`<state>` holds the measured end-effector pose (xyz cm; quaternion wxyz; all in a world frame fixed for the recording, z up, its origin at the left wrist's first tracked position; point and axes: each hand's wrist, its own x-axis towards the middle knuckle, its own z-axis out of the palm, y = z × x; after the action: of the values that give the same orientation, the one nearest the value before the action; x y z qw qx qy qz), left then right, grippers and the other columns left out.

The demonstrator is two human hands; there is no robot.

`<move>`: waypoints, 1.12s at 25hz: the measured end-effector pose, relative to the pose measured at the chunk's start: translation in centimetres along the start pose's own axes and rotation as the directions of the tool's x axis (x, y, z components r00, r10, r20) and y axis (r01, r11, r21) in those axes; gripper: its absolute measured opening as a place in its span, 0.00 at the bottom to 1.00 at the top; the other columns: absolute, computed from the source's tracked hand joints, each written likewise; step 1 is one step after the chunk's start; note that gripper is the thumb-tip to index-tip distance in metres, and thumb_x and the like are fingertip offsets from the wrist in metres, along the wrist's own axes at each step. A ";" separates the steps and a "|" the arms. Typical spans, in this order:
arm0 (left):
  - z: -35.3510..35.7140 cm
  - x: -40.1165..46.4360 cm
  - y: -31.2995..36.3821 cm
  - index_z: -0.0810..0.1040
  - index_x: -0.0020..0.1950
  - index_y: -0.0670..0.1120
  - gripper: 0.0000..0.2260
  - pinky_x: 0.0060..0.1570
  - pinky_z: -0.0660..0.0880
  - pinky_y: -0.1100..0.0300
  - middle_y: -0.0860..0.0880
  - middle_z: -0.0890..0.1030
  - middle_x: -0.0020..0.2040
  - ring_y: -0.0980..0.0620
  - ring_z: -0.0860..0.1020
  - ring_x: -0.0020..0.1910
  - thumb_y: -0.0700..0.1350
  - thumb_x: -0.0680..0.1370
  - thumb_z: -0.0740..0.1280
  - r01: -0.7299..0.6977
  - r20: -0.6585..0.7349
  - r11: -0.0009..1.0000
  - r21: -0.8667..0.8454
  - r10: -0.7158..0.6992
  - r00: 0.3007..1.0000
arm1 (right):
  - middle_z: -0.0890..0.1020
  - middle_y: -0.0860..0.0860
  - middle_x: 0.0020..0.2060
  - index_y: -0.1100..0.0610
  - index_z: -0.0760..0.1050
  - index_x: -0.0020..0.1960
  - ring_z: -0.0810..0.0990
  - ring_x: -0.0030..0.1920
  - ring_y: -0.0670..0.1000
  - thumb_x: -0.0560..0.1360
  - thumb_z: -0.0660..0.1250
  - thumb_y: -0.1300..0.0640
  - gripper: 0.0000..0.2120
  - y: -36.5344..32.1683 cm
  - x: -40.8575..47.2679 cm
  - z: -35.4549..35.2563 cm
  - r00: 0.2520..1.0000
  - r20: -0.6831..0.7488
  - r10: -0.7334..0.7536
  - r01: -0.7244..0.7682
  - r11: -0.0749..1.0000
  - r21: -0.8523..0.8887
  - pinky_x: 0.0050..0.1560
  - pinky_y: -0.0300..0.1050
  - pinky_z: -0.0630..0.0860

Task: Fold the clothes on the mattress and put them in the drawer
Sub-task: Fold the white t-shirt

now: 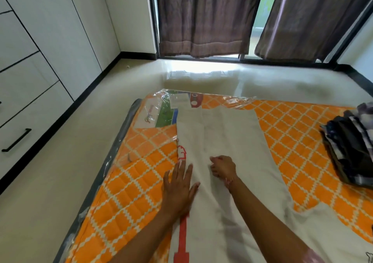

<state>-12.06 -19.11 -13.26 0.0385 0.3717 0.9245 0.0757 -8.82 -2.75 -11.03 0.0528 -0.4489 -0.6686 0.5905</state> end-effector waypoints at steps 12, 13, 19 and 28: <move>-1.9 22.9 -2.9 0.76 0.61 0.40 0.14 0.57 0.75 0.48 0.40 0.77 0.59 0.40 0.77 0.58 0.43 0.76 0.66 0.667 0.334 0.547 -0.506 -0.589 0.736 | 0.82 0.63 0.47 0.62 0.79 0.52 0.79 0.46 0.57 0.71 0.62 0.74 0.15 -7.8 16.5 3.3 0.980 -0.196 -0.034 0.092 0.950 0.297 0.56 0.54 0.78; -1.5 23.0 -2.8 0.77 0.59 0.40 0.13 0.54 0.75 0.49 0.40 0.79 0.57 0.40 0.77 0.56 0.44 0.76 0.66 0.647 0.315 0.565 -0.512 -0.577 0.754 | 0.83 0.63 0.49 0.60 0.80 0.52 0.80 0.47 0.57 0.71 0.61 0.73 0.15 -7.4 16.6 3.4 0.967 -0.246 -0.065 0.128 0.960 0.250 0.55 0.53 0.78; -1.4 27.2 -3.2 0.70 0.67 0.42 0.21 0.59 0.74 0.53 0.41 0.76 0.63 0.42 0.75 0.60 0.35 0.74 0.68 0.427 0.228 0.206 -0.881 -0.606 0.762 | 0.79 0.58 0.58 0.58 0.75 0.63 0.77 0.59 0.57 0.76 0.61 0.69 0.18 -7.4 17.9 4.4 0.900 -0.311 -0.305 0.296 0.952 -0.077 0.62 0.47 0.72; 1.3 20.2 -4.0 0.51 0.78 0.51 0.23 0.73 0.48 0.46 0.46 0.51 0.79 0.48 0.48 0.77 0.50 0.83 0.51 -0.091 0.041 0.993 0.072 0.088 0.995 | 0.40 0.52 0.77 0.48 0.39 0.78 0.38 0.77 0.52 0.82 0.43 0.44 0.27 -5.0 15.9 3.2 0.900 0.184 -0.396 0.331 0.344 -0.879 0.72 0.66 0.39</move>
<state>-29.15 -7.77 -15.55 0.0386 0.4152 0.9082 0.0362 -22.85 5.91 -15.14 -0.0422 -0.2653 -0.9575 0.1049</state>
